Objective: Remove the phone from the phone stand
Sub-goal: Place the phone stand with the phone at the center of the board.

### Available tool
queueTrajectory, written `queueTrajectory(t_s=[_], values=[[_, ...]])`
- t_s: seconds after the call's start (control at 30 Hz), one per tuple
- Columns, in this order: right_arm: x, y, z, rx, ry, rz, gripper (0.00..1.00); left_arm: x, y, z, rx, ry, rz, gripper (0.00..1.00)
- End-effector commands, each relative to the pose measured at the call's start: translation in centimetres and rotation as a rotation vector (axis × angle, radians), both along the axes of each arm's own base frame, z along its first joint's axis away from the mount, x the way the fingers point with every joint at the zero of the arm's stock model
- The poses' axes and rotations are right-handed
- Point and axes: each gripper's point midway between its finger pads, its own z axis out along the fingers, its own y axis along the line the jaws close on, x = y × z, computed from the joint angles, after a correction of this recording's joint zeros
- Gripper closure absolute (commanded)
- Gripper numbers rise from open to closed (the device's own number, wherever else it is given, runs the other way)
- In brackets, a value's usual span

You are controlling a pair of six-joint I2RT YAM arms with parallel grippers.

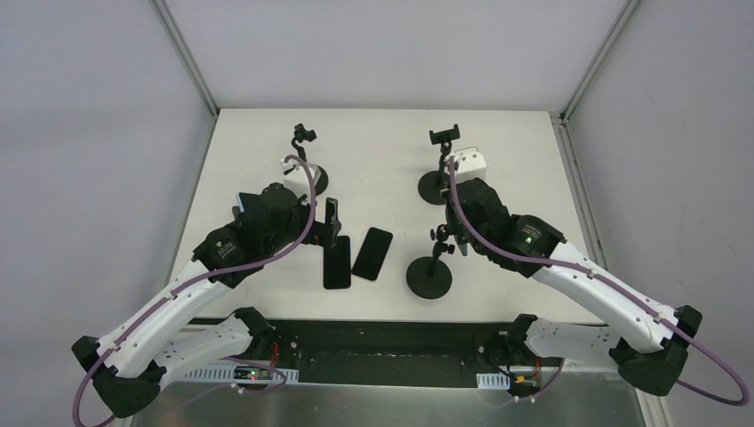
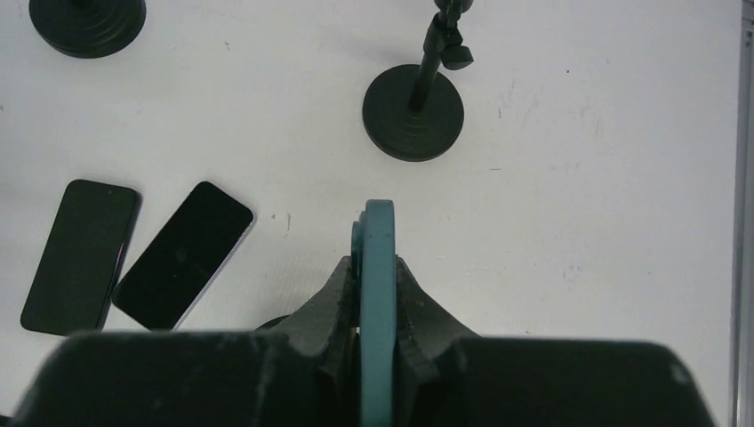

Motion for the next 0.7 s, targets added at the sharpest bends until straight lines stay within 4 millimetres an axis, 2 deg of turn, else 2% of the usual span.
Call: queueTrajectory(t_s=[0.0,0.2,0.5,0.57,0.6,0.67], values=[[2.1,0.6,6.1,0.197,-0.188,-0.127,1.0,-0.6,-0.4,2.4,-0.031,-0.051,-0.075,0.01],[3.3,0.5,6.3,0.182,-0.226,-0.241,1.0,-0.7,0.1,2.2,-0.01,-0.065,-0.078,0.01],[3.5,-0.6,4.7,0.196,-0.229,-0.401,0.99,-0.7,0.0,1.7,-0.004,-0.052,-0.081,0.01],[3.4,-0.7,4.2,0.2,-0.218,-0.407,0.93,-0.7,-0.1,1.7,0.002,-0.051,-0.086,0.01],[3.4,-0.5,4.0,0.199,-0.208,-0.396,0.84,-0.7,-0.2,1.6,0.005,-0.05,-0.092,0.01],[3.2,-0.2,3.7,0.197,-0.189,-0.37,0.59,-0.7,-0.2,1.4,0.01,-0.046,-0.094,0.01]])
